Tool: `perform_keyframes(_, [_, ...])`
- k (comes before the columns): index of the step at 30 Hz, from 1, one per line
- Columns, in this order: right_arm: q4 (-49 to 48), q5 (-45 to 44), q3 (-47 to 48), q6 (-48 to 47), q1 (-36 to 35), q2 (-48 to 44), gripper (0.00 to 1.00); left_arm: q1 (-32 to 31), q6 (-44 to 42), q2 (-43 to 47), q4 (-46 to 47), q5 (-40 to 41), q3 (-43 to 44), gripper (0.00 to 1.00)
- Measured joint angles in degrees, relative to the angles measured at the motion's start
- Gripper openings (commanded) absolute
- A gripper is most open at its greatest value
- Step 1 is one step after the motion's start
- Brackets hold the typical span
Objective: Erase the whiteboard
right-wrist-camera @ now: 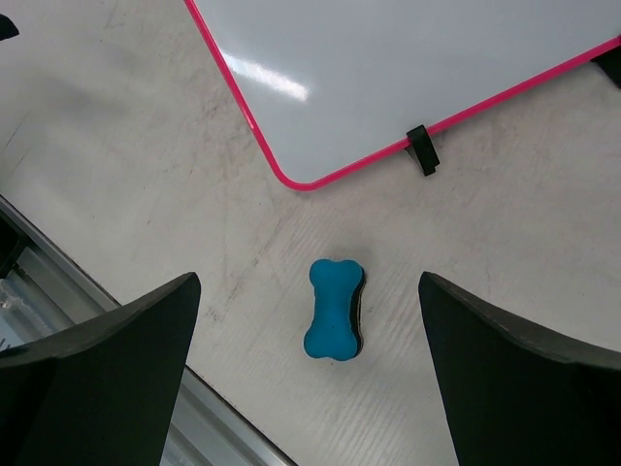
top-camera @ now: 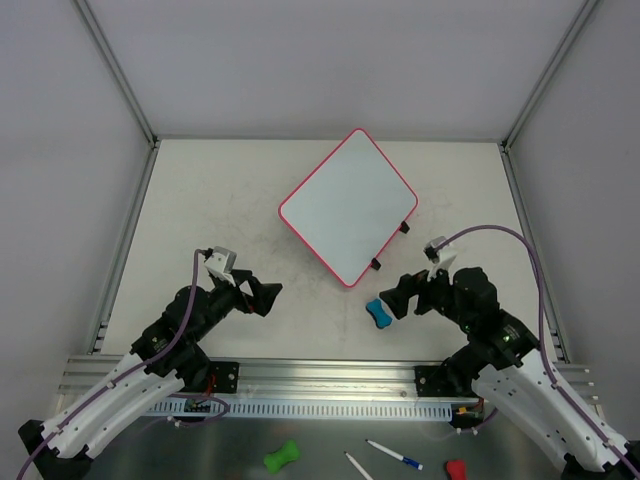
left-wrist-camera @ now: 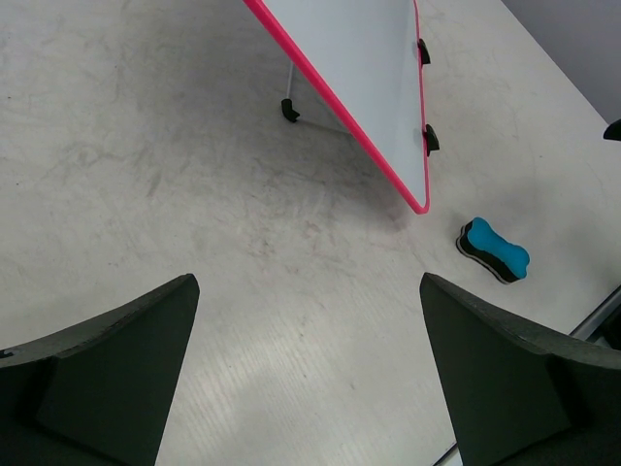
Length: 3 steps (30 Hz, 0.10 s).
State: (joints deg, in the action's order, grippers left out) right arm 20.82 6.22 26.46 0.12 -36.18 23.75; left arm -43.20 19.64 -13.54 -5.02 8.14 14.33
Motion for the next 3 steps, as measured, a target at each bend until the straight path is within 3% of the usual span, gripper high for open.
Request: perform_keyframes(3, [0.0,0.0,0.0,-0.2,0.0,-0.2,0.99,0.0,0.0,0.0,0.0,0.0,0.0,0.99])
